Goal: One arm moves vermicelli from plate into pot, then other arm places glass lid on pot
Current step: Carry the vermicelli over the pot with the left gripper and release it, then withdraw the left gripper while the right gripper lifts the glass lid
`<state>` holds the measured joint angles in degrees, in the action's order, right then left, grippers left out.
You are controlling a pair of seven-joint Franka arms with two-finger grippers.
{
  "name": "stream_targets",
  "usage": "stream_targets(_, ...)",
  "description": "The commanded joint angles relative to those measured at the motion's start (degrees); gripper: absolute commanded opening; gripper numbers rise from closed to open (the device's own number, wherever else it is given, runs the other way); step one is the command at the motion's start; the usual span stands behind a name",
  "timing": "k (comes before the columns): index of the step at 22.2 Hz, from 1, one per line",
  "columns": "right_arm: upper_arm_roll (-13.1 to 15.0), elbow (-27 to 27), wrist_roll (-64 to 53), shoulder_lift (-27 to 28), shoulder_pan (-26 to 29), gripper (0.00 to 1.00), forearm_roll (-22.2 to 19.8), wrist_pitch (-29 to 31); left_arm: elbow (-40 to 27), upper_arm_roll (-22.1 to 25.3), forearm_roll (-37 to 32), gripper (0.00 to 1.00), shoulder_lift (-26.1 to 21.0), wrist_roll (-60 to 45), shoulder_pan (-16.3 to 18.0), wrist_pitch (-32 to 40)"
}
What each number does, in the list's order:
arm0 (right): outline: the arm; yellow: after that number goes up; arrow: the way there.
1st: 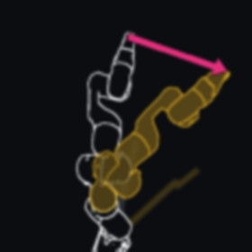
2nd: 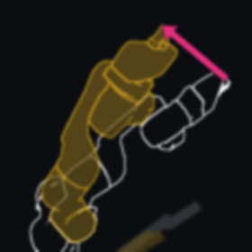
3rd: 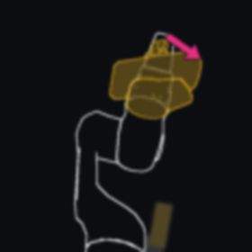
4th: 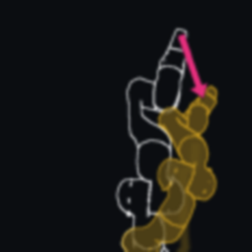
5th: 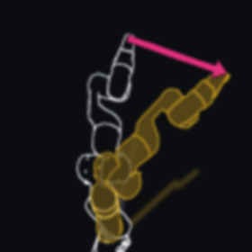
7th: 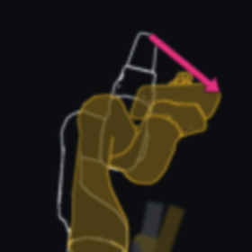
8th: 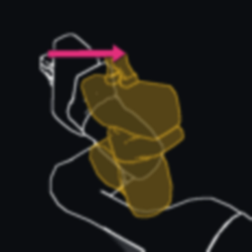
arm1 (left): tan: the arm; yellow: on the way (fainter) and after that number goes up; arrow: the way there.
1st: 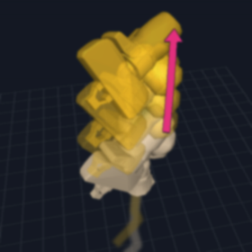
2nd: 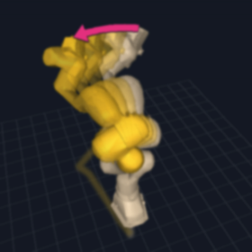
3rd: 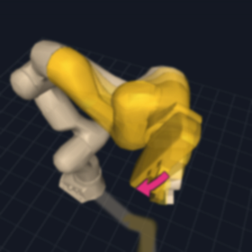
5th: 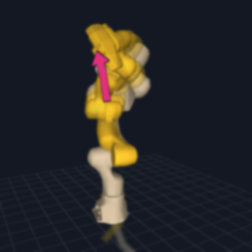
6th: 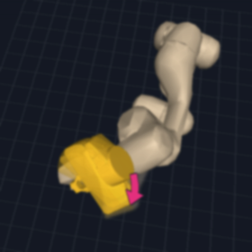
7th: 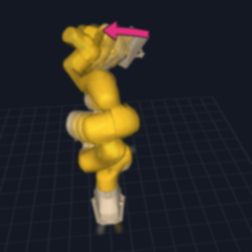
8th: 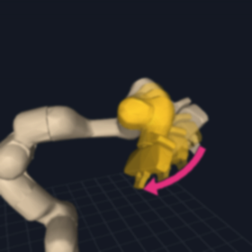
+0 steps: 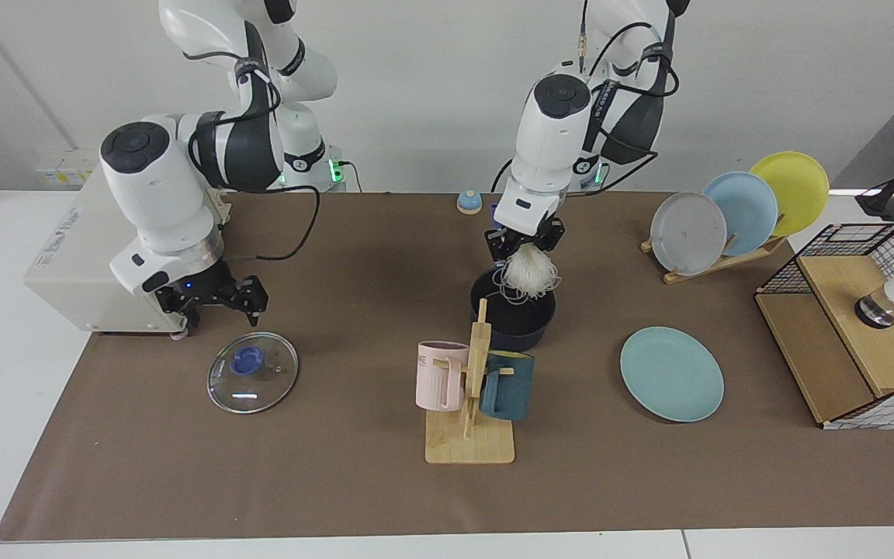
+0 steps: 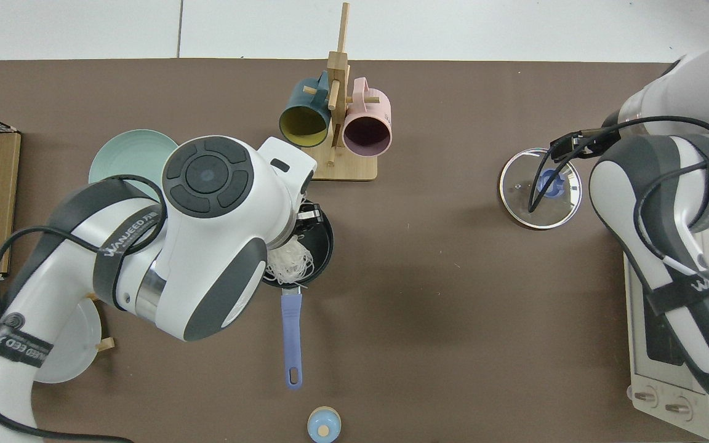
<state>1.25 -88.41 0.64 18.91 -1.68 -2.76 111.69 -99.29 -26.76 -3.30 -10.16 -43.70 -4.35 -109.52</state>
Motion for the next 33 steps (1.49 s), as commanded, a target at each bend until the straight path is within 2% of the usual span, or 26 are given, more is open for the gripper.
stream_targets(1,-0.64,2.63,-2.93,5.69,1.5,1.0,-0.67,4.57,-3.62,0.57,-1.35,0.0,-1.88,-1.91,-0.48,-5.25)
stream_targets(7,-0.64,1.4,-3.28,9.74,1.51,1.0,0.29,10.99,-9.77,0.57,-1.35,0.0,-3.37,-2.35,-0.66,-12.1)
stream_targets(11,-0.81,-2.64,-3.72,9.83,1.33,0.99,0.73,13.2,-11.63,0.48,-0.83,0.0,-3.82,-2.79,-0.57,-13.79)
stream_targets(12,-0.81,-3.6,-3.72,9.66,1.33,0.99,1.34,13.21,-11.45,0.48,-0.83,0.18,-3.82,-2.62,-0.57,-13.44)
stream_targets(13,-0.81,-4.39,-3.81,9.57,1.42,0.99,2.05,13.29,-11.45,0.48,-0.83,0.64,-3.82,-2.61,-0.57,-13.35)
stream_targets(14,-0.81,-5.27,-3.9,9.48,1.5,1.0,2.92,13.38,-11.37,0.57,-0.83,0.99,-3.64,-2.35,-0.57,-13.0)
stream_targets(17,-0.72,-6.07,-4.95,9.22,2.03,0.99,3.81,13.38,-10.14,0.92,-1.0,1.0,-2.59,-1.47,0.22,-10.82)
stream_targets(23,-0.72,-7.21,-6.53,8.6,2.56,0.99,3.81,12.86,-0.22,1.36,-1.09,1.0,-1.53,1.52,1.62,0.96)
stream_targets(25,-0.72,-8.09,-7.41,8.16,2.56,0.99,3.9,12.94,3.39,0.84,-1.35,1.0,-1.44,2.39,3.2,4.21)
stream_targets(28,-0.81,-8.36,-7.41,7.9,2.47,0.99,3.9,12.51,5.24,0.83,-1.35,1.0,-1.27,7.39,5.13,5.98)
stream_targets(33,-0.81,-8.97,-7.68,7.55,2.56,0.99,3.81,12.24,6.83,0.66,-1.09,1.0,-0.48,16.71,11.02,9.5)
